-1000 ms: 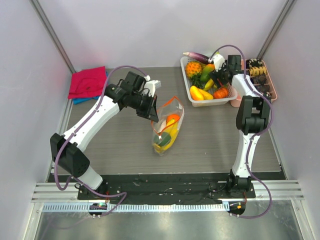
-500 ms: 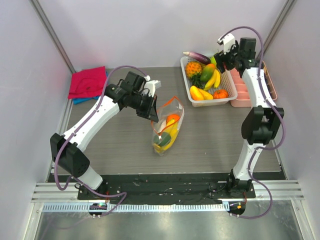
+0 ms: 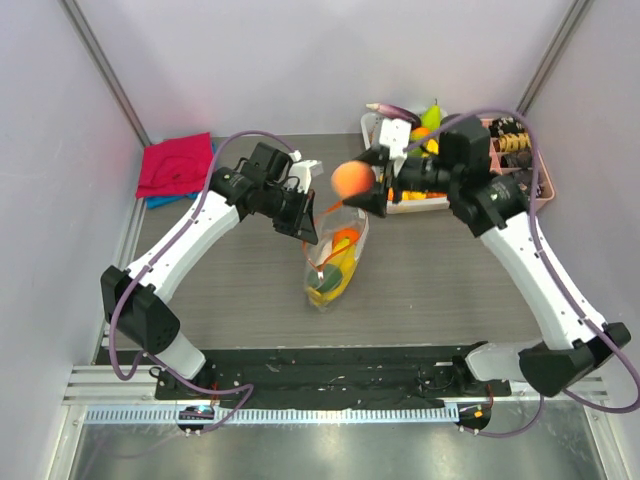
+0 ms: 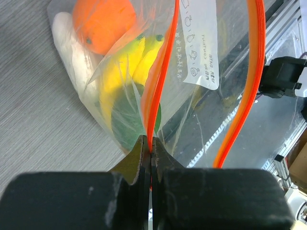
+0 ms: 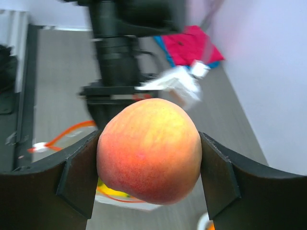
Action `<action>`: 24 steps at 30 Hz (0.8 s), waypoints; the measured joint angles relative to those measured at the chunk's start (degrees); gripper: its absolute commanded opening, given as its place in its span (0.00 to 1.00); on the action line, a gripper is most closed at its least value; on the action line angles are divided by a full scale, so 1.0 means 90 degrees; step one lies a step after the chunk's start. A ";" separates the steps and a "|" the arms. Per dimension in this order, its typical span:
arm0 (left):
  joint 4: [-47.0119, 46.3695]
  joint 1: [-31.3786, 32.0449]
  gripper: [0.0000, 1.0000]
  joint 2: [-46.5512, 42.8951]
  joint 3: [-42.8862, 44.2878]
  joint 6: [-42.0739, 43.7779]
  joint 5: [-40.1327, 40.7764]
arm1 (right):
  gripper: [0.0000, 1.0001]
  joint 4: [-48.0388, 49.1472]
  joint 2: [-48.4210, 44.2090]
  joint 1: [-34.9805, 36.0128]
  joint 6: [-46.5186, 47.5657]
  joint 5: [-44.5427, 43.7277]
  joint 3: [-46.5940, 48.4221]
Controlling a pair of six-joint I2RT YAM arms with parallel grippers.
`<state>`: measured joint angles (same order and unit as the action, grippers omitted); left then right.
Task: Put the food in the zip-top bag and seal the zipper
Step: Place the fake fruit in the zipper food storage bag.
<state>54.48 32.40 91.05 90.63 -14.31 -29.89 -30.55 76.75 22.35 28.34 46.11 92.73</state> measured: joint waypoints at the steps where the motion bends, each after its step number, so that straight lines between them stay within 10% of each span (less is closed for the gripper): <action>1: 0.0002 0.0000 0.00 0.0000 0.0000 0.0000 -0.0010 | 0.13 0.0063 -0.0146 0.0296 0.0029 0.0007 -0.0197; 14: 0.0017 0.0000 0.00 -0.0002 0.0000 0.0017 -0.0039 | 0.28 0.0085 0.0338 0.1443 0.0675 -0.0889 -0.1389; 19: 0.0024 0.0000 0.00 -0.0002 0.0000 0.0092 -0.0044 | 0.85 -0.0250 0.0379 0.1540 0.0993 -0.0981 -0.1379; 24: 0.0024 0.0000 0.00 -0.0002 0.0000 0.0138 -0.0046 | 1.00 -0.0707 0.0406 0.1588 0.0942 -0.1032 -0.1120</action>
<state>54.70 32.40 91.02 90.63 -13.06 -30.30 -36.91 80.40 36.64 36.82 36.82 82.65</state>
